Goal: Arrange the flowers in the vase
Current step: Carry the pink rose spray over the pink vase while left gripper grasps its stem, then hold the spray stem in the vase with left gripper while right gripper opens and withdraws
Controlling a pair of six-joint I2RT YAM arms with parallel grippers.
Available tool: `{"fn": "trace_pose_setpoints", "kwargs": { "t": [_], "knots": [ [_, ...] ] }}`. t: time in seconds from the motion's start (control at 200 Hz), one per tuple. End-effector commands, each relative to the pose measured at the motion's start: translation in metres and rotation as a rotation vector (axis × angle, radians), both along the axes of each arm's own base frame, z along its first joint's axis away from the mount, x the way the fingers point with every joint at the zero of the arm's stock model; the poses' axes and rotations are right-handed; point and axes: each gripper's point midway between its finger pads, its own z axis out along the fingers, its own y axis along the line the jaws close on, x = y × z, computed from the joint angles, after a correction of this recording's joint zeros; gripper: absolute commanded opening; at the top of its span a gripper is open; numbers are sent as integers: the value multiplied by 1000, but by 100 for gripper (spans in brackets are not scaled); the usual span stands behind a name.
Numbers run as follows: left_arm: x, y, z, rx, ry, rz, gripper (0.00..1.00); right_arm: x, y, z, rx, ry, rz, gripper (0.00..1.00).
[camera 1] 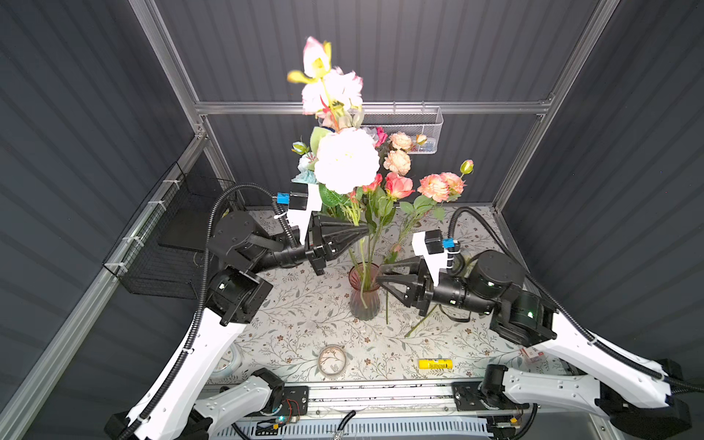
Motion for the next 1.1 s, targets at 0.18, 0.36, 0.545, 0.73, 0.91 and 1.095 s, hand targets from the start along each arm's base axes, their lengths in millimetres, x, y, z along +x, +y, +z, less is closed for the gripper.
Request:
{"fn": "trace_pose_setpoints", "kwargs": {
  "t": [0.18, 0.36, 0.545, 0.73, 0.91, 1.095],
  "knots": [
    [39, -7, 20, 44, -169, 167, 0, -2, -58, 12, 32, -64, -161, 37],
    [71, -23, -1, 81, -142, 197, 0, -5, -72, 13, 39, -70, -186, 37],
    [95, -33, -42, 112, -75, 231, 0, -5, -80, 7, 35, -63, -211, 37],
    [110, -33, -95, 122, 43, 271, 0, -2, -85, 4, 30, -65, -238, 39],
    [116, -18, -110, 85, 96, 366, 64, 4, -82, -3, 12, -48, -261, 50],
    [96, 1, -68, -15, 35, 392, 78, 6, -84, -6, 9, -27, -277, 65]
  ]
}}
